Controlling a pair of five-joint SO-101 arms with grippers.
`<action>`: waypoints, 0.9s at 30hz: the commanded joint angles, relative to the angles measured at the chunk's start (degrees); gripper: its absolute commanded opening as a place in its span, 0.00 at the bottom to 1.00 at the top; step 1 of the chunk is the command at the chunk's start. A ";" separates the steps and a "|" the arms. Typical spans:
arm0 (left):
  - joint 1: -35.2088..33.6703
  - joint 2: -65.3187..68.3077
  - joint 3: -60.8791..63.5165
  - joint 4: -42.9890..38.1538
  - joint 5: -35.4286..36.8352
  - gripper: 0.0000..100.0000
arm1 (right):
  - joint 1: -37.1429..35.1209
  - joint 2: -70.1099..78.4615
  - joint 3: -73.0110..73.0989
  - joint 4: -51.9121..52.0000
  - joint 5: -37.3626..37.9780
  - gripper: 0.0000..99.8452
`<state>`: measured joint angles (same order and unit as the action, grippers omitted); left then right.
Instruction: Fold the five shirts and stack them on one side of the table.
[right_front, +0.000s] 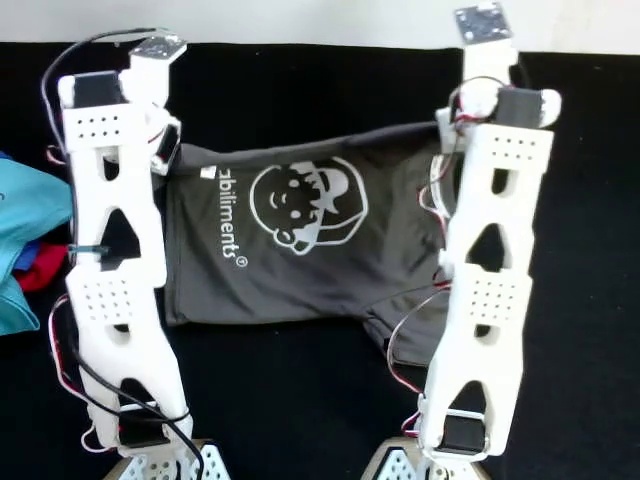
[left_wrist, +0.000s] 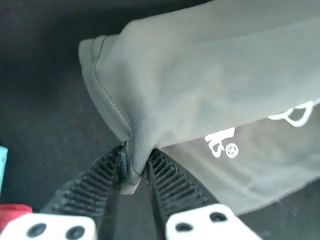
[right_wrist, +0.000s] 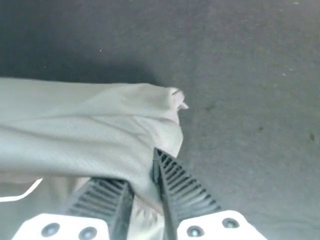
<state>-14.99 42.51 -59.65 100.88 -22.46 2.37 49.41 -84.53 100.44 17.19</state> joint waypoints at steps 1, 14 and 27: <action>-0.48 -10.95 10.95 0.79 -2.11 0.01 | 1.19 -12.97 13.58 0.92 -0.26 0.01; -1.27 -25.89 41.63 0.79 -8.00 0.01 | 0.40 -52.53 81.63 -5.76 2.11 0.01; 0.22 -26.77 61.58 -7.21 -8.88 0.01 | 6.02 -67.47 110.20 -16.31 13.80 0.01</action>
<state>-15.25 18.77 -1.01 95.87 -30.99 6.15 -15.74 23.69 86.02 28.44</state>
